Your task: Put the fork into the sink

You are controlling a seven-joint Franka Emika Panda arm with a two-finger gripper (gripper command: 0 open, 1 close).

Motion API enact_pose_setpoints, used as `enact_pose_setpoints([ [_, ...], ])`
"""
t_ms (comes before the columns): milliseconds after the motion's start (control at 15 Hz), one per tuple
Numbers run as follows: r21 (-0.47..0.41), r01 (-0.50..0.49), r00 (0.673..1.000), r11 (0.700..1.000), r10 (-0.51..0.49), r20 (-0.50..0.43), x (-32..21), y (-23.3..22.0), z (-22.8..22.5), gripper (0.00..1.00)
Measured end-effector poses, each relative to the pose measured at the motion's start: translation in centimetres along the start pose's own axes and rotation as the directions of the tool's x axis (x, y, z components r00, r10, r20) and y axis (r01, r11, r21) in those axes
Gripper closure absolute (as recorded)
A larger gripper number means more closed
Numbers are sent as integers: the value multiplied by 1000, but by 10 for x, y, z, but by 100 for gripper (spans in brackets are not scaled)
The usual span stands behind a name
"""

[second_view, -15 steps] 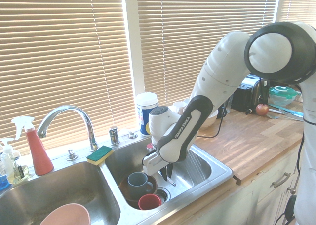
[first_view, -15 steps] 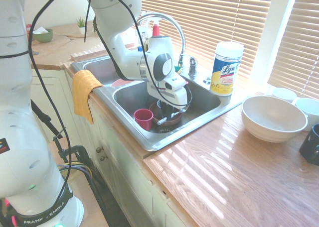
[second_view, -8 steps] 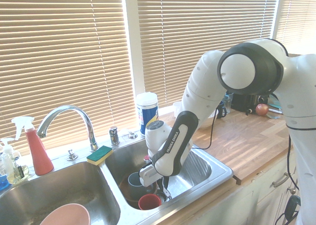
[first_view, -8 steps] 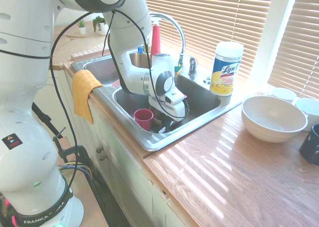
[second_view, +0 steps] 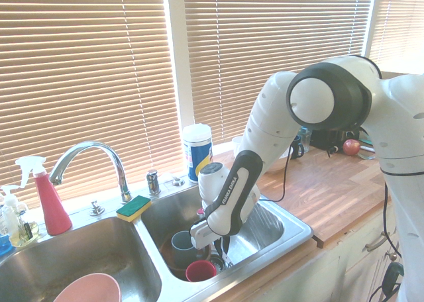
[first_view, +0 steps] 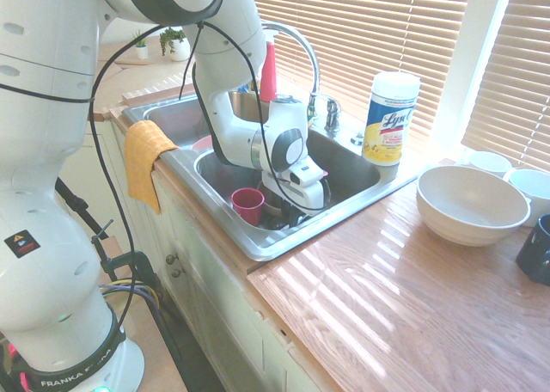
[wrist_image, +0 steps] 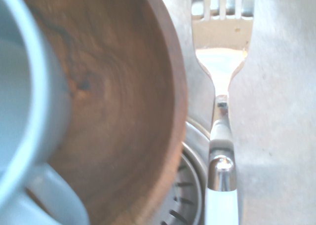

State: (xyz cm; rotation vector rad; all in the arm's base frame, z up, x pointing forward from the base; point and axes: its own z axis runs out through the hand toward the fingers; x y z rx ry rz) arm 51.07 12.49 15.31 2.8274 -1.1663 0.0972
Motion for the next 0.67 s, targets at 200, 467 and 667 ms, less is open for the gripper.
enact_pose_setpoints([
  [200, 6, -1, 1000, 1000, 1, -11, 8, 3, -4, 0],
  [467, 47, -4, 999, 999, 5, -35, 17, 2, -32, 0],
  [667, 96, 2, 998, 995, 5, -67, 26, 2, -90, 0],
])
